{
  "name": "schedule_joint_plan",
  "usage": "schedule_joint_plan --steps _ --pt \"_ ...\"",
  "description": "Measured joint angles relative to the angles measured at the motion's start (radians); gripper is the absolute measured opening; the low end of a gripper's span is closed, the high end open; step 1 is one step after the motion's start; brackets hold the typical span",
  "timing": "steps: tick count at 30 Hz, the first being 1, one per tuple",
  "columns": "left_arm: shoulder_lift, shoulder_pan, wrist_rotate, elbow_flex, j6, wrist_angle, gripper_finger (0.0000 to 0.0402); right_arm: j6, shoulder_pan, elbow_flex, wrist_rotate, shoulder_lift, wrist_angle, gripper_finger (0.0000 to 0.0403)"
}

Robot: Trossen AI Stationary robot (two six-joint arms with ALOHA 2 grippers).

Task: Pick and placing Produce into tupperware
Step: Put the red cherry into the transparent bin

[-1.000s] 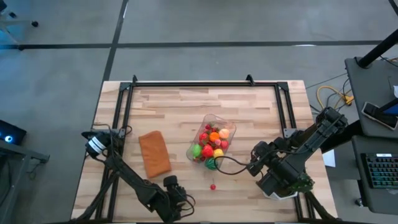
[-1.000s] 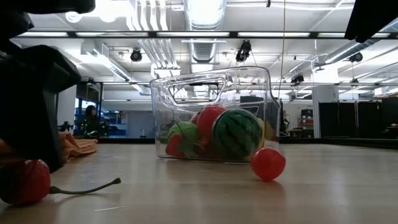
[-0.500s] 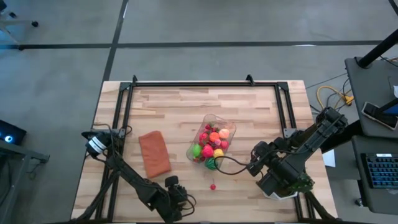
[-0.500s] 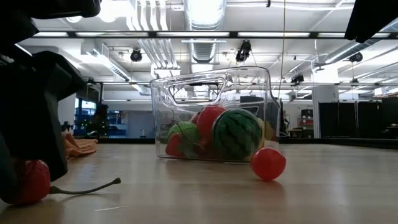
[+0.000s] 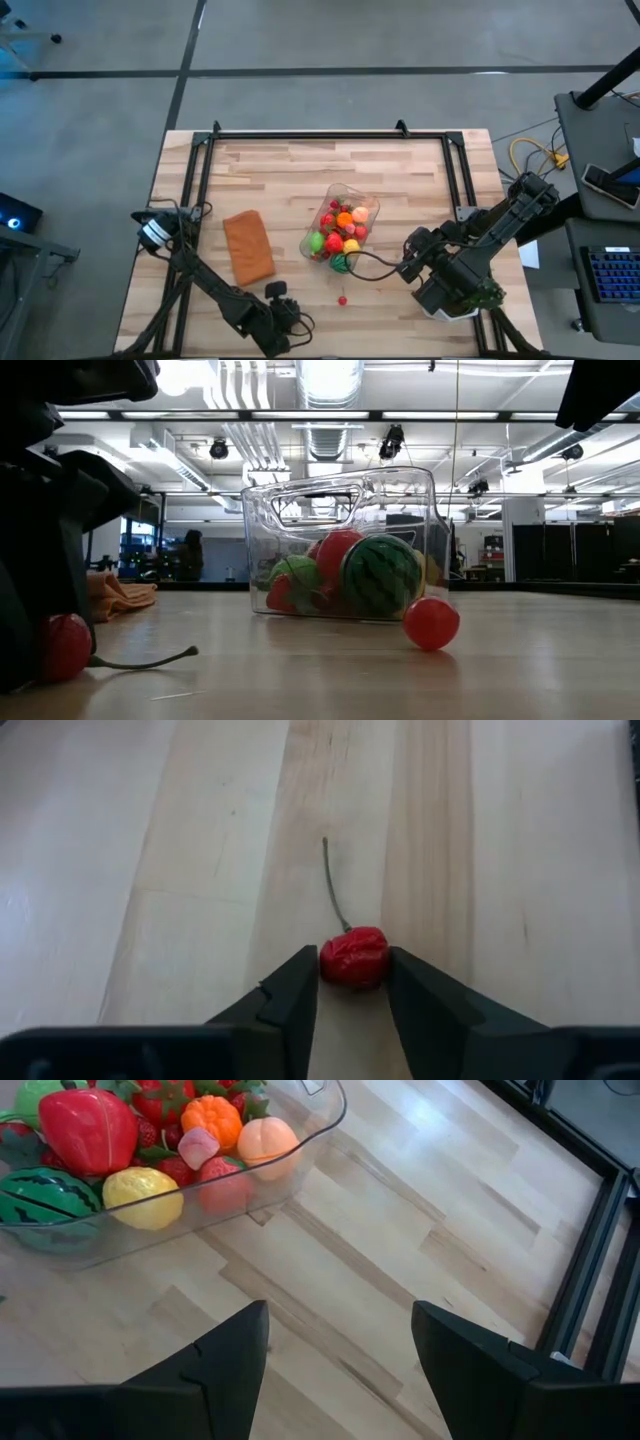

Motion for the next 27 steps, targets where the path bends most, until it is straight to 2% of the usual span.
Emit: schedule_joint_plan --steps 5,12,15,17,19,20,23,27 --pt "0.0 0.012 0.004 -0.002 0.018 -0.002 0.0083 0.003 0.0 -0.001 0.0 0.0 0.0 0.024" --pt "-0.046 0.045 -0.033 -0.002 0.158 -0.037 0.0053 0.004 0.0 -0.001 -0.008 0.0 0.0 0.024" --pt "-0.157 0.073 -0.113 0.003 0.271 -0.157 0.0052 0.017 0.0 -0.001 -0.011 0.0 -0.001 0.024" --pt "-0.261 0.108 -0.23 0.014 0.344 -0.254 0.0054 0.039 0.0 0.002 -0.012 0.0 -0.006 0.024" --pt "-0.372 0.175 -0.338 0.017 0.419 -0.27 0.006 0.068 0.0 0.01 -0.011 -0.001 -0.006 0.024" --pt "-0.421 0.223 -0.343 0.016 0.476 -0.257 0.0064 0.081 0.0 0.012 -0.007 -0.002 -0.006 0.024" --pt "-0.486 0.402 -0.201 0.001 0.603 -0.256 0.0082 0.124 0.0 0.012 0.027 -0.01 -0.006 0.024" --pt "-0.45 0.586 -0.102 -0.03 0.651 -0.207 0.0126 0.185 0.0 0.01 0.088 -0.027 -0.006 0.024"
